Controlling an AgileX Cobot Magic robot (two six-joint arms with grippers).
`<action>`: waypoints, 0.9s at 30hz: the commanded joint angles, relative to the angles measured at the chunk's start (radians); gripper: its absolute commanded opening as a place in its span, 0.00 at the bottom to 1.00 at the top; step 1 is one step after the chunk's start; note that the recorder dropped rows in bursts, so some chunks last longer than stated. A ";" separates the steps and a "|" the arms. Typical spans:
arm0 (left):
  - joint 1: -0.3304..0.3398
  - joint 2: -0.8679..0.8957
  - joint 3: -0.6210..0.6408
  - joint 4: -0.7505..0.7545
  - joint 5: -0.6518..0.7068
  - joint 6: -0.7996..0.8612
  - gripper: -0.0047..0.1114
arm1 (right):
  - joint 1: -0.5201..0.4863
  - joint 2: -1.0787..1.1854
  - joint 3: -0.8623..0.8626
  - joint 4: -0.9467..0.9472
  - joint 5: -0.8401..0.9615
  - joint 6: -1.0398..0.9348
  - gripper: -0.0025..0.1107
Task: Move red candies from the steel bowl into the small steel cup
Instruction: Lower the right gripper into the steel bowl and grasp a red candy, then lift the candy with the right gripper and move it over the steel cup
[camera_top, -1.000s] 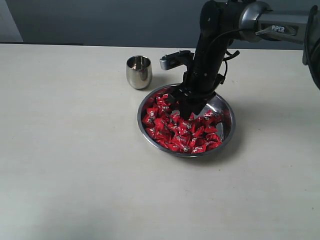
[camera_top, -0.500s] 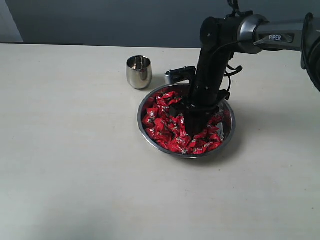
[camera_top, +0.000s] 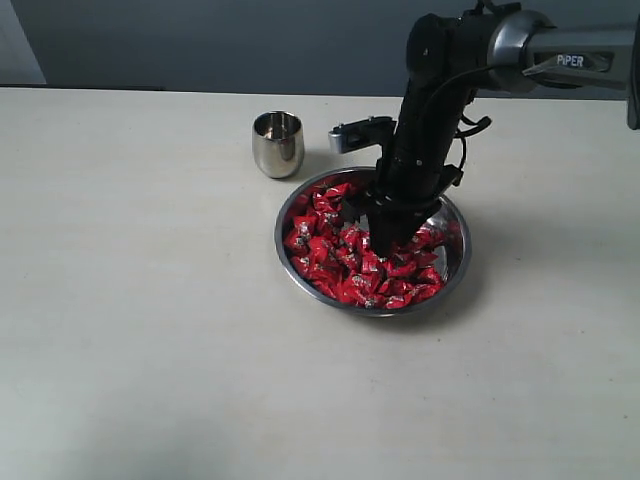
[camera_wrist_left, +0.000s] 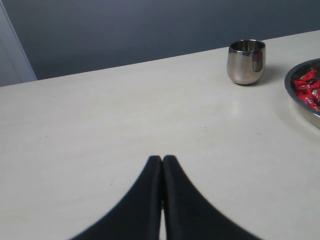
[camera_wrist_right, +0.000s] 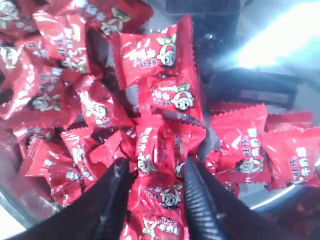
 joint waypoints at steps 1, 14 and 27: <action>-0.010 -0.004 -0.001 0.000 -0.004 -0.006 0.04 | 0.000 0.015 0.004 -0.003 0.003 -0.012 0.25; -0.010 -0.004 -0.001 0.000 -0.004 -0.006 0.04 | 0.000 0.029 0.004 0.000 0.003 -0.032 0.02; -0.010 -0.004 -0.001 0.000 -0.004 -0.006 0.04 | 0.000 -0.091 -0.079 -0.001 0.003 -0.034 0.02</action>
